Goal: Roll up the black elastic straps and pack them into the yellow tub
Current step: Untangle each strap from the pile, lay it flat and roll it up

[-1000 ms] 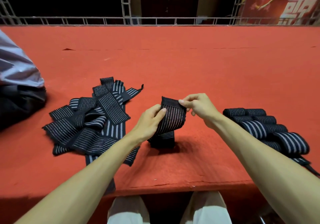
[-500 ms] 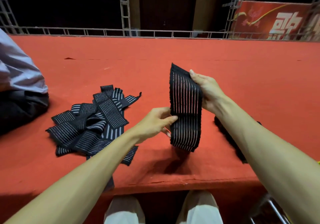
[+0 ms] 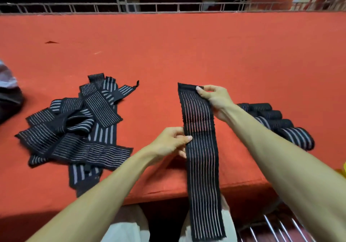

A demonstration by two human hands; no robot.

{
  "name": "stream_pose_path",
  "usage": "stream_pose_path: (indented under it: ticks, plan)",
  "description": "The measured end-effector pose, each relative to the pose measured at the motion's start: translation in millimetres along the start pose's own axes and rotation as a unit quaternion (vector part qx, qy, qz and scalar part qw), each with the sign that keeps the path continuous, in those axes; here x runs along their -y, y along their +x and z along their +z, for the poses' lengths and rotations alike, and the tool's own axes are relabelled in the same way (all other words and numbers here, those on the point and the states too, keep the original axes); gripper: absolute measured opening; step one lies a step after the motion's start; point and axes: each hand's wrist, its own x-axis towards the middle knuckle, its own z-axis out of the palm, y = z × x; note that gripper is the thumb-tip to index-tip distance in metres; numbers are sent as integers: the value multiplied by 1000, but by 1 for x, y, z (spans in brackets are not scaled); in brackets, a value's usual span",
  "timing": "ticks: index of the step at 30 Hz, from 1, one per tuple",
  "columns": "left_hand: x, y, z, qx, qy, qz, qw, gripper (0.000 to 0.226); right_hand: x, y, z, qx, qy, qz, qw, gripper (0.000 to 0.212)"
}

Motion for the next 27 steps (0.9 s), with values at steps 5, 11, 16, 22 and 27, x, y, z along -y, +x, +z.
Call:
stream_pose_path:
  ticks: [5,11,16,22,27]
  plan:
    - [38,29,-14,-59,209,33,976,14,-48,44,0,-22,-48,26,998,16]
    - [73,54,-23,-185,389,88,898,28,-96,89,1,-64,-145,-9,987,23]
    - [79,54,-25,-218,349,129,902,28,-117,103,5,-80,-346,-57,933,19]
    - [67,41,-44,-184,220,89,954,25,-109,89,30,-108,-461,-113,873,29]
    - [46,4,-112,-68,241,53,967,20,-90,72,84,-11,-443,-182,878,18]
